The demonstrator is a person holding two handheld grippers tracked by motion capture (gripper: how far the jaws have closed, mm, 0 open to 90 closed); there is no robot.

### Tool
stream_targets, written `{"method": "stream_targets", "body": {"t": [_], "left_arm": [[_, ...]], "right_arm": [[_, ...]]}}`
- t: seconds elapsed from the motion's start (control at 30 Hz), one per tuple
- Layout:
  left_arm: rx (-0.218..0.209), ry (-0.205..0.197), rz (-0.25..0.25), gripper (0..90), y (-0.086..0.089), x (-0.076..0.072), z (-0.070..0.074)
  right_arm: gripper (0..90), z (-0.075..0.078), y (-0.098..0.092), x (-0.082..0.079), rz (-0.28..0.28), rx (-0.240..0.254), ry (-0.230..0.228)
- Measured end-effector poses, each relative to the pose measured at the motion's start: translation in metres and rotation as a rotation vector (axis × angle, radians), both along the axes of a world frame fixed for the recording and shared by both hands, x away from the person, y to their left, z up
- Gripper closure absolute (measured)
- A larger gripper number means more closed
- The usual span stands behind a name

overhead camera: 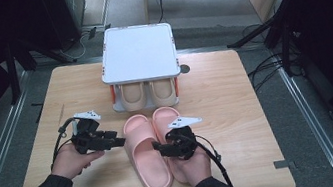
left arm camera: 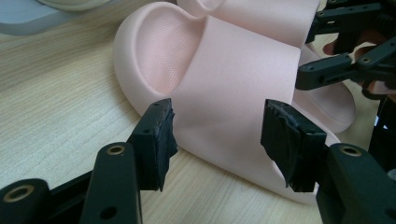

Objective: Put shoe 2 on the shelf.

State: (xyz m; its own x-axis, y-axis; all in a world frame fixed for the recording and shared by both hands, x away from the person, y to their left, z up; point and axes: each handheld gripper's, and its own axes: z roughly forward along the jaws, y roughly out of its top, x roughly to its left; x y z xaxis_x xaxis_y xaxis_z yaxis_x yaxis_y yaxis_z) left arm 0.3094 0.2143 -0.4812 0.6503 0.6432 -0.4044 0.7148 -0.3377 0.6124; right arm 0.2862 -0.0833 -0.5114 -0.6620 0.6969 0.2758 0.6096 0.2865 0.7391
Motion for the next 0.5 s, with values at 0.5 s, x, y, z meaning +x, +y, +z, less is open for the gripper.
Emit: {"method": "stream_targets", "body": {"t": [0.5], "left_arm": [[-0.003, -0.001, 0.003, 43.3, 0.002, 0.001, 0.0]], "right_arm": [[46.5, -0.006, 0.02, 0.0, -0.114, -0.081, -0.046]]}}
